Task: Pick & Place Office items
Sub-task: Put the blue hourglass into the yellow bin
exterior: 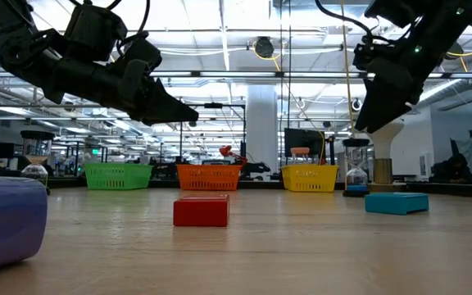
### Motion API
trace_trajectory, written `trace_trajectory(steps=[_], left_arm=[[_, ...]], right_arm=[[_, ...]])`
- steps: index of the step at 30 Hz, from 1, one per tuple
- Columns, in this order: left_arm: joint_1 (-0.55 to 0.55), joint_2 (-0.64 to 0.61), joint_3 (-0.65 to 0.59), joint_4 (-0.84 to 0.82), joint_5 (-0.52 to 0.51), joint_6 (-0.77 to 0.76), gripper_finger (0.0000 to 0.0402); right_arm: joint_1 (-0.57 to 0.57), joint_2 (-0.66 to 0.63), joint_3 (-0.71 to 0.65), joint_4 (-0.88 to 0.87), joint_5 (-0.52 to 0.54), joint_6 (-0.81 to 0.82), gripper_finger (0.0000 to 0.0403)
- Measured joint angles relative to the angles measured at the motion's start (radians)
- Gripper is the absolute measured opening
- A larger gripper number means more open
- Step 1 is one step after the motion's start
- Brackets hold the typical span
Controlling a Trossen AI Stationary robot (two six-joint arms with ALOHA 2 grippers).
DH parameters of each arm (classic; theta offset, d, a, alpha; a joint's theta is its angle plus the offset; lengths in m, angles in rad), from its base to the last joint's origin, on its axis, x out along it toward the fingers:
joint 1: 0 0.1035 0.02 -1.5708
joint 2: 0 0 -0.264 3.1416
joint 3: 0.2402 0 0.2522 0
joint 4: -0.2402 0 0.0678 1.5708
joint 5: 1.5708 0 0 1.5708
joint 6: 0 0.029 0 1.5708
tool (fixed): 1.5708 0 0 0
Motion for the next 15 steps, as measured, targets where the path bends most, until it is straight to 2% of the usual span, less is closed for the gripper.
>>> trace_trajectory(steps=[3, 15], left_arm=[[0.000, 0.000, 0.000, 0.000, 0.000, 0.000, 0.0049], [0.000, 0.000, 0.000, 0.000, 0.000, 0.000, 0.0049]], right_arm=[[0.000, -0.001, -0.022, 0.043, 0.061, -0.007, 0.0378], [-0.080, 0.000, -0.282, 0.486, 0.061, -0.049, 0.0377]])
